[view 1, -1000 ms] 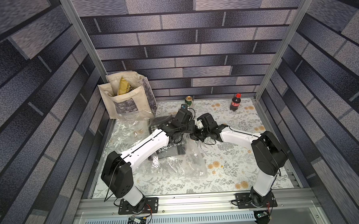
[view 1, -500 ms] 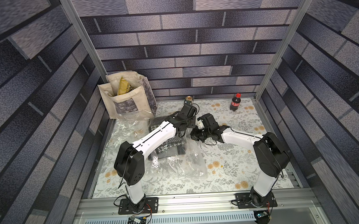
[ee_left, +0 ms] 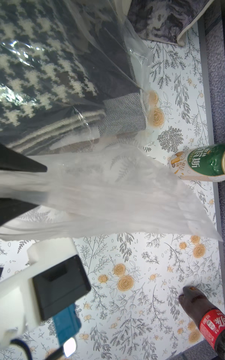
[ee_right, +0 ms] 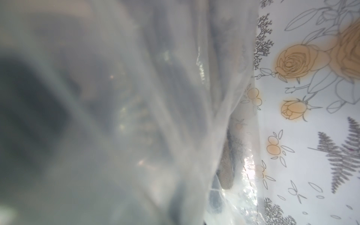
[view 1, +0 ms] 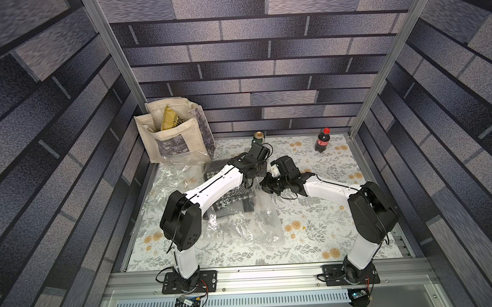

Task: Take the scarf out of the vacuum bag
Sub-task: Open the vacuum bag at the center of the board.

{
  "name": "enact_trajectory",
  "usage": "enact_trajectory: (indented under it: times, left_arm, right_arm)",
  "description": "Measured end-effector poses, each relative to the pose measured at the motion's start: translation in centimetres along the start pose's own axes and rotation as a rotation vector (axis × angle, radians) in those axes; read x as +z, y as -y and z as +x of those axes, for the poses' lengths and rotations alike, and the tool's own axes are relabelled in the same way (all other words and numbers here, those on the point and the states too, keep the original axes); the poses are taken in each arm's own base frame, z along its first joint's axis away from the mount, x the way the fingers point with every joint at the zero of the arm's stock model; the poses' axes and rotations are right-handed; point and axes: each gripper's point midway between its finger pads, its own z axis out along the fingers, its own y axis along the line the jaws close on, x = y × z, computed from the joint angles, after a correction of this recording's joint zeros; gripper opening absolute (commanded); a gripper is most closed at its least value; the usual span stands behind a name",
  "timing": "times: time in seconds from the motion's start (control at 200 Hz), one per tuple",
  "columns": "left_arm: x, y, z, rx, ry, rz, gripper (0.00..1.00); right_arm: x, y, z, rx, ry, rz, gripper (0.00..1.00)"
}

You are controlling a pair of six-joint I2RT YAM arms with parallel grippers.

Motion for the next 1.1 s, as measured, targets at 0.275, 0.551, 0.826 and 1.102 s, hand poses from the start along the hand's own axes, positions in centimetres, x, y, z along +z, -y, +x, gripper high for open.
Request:
enact_trajectory:
  times: [0.275, 0.551, 0.826, 1.102]
  left_arm:
    - [0.8, -1.1, 0.5, -0.018, -0.038, 0.002, 0.00]
    - [0.7, -1.3, 0.6, -0.021, -0.051, 0.005, 0.00]
    - [-3.5, -4.4, -0.8, -0.073, -0.004, -0.009, 0.00]
    - [-7.4, -7.8, -1.7, -0.128, 0.049, -0.034, 0.00]
  right_arm:
    - [0.0, 0.0, 0.0, -0.002, 0.003, -0.003, 0.00]
    - [-0.1, 0.7, 0.1, -0.023, 0.004, 0.032, 0.00]
    - [-2.1, 0.1, -0.5, -0.107, 0.048, 0.082, 0.00]
    - [-3.2, 1.9, -0.9, -0.108, 0.044, 0.143, 0.00]
